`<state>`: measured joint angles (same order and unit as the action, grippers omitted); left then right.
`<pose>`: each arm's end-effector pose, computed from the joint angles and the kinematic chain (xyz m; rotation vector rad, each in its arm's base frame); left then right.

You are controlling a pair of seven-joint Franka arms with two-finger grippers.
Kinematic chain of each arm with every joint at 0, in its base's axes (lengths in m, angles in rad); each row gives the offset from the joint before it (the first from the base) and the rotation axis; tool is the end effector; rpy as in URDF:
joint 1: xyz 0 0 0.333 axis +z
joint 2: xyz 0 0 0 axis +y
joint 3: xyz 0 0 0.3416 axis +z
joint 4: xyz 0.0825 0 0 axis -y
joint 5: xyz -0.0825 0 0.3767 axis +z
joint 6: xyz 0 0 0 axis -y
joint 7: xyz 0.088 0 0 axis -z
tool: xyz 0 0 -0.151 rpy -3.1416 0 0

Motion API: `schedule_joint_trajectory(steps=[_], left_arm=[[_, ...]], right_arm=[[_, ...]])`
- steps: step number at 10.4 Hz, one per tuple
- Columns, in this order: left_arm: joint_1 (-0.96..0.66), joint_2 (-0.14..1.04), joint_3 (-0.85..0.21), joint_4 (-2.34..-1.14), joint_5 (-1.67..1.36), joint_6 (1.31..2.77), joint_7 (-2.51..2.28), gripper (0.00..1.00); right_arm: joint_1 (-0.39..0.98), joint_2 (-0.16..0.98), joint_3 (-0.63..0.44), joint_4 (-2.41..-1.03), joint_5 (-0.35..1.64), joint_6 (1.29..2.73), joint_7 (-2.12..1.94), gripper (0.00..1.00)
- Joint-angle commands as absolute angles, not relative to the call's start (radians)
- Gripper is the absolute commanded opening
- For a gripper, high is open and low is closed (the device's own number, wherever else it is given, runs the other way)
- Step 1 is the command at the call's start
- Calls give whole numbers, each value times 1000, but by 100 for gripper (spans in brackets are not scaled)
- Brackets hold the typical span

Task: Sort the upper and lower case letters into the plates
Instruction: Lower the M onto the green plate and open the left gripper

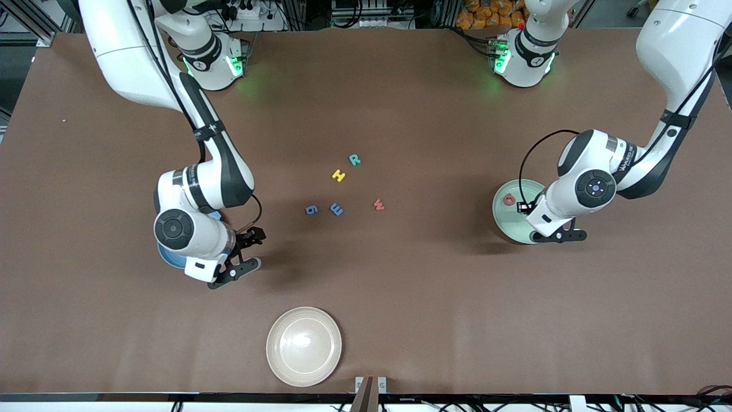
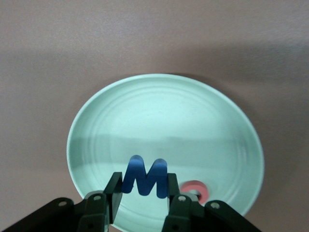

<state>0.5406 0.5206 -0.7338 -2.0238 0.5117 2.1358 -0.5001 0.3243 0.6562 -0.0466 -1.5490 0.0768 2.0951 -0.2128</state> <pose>0.5636 -0.0698 0.2148 -3.0078 0.0006 0.2920 0.6675 0.2014 0.2372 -3.0245 -0.7026 0.1712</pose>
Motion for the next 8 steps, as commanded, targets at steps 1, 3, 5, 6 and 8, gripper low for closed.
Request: schedule_joint_trajectory(steps=[1,3,5,6,8], left_arm=[[577,518,-750,-2037,551,2148,-465,31],[575,517,-752,-2033,545,2146,-469,97],[575,509,-753,-2026,537,2138,-474,100],[572,505,-759,-2022,505,2137,-491,100],[566,502,-813,-2016,439,2135,-591,100]], right_arm=[[357,660,-44,-1549,75,2102,-132,100],[383,676,-44,-1539,72,2103,-62,100],[428,690,-44,-1529,78,2130,-9,100],[440,689,-44,-1538,83,2141,-2,100],[460,672,-38,-1604,84,2157,-2,100]])
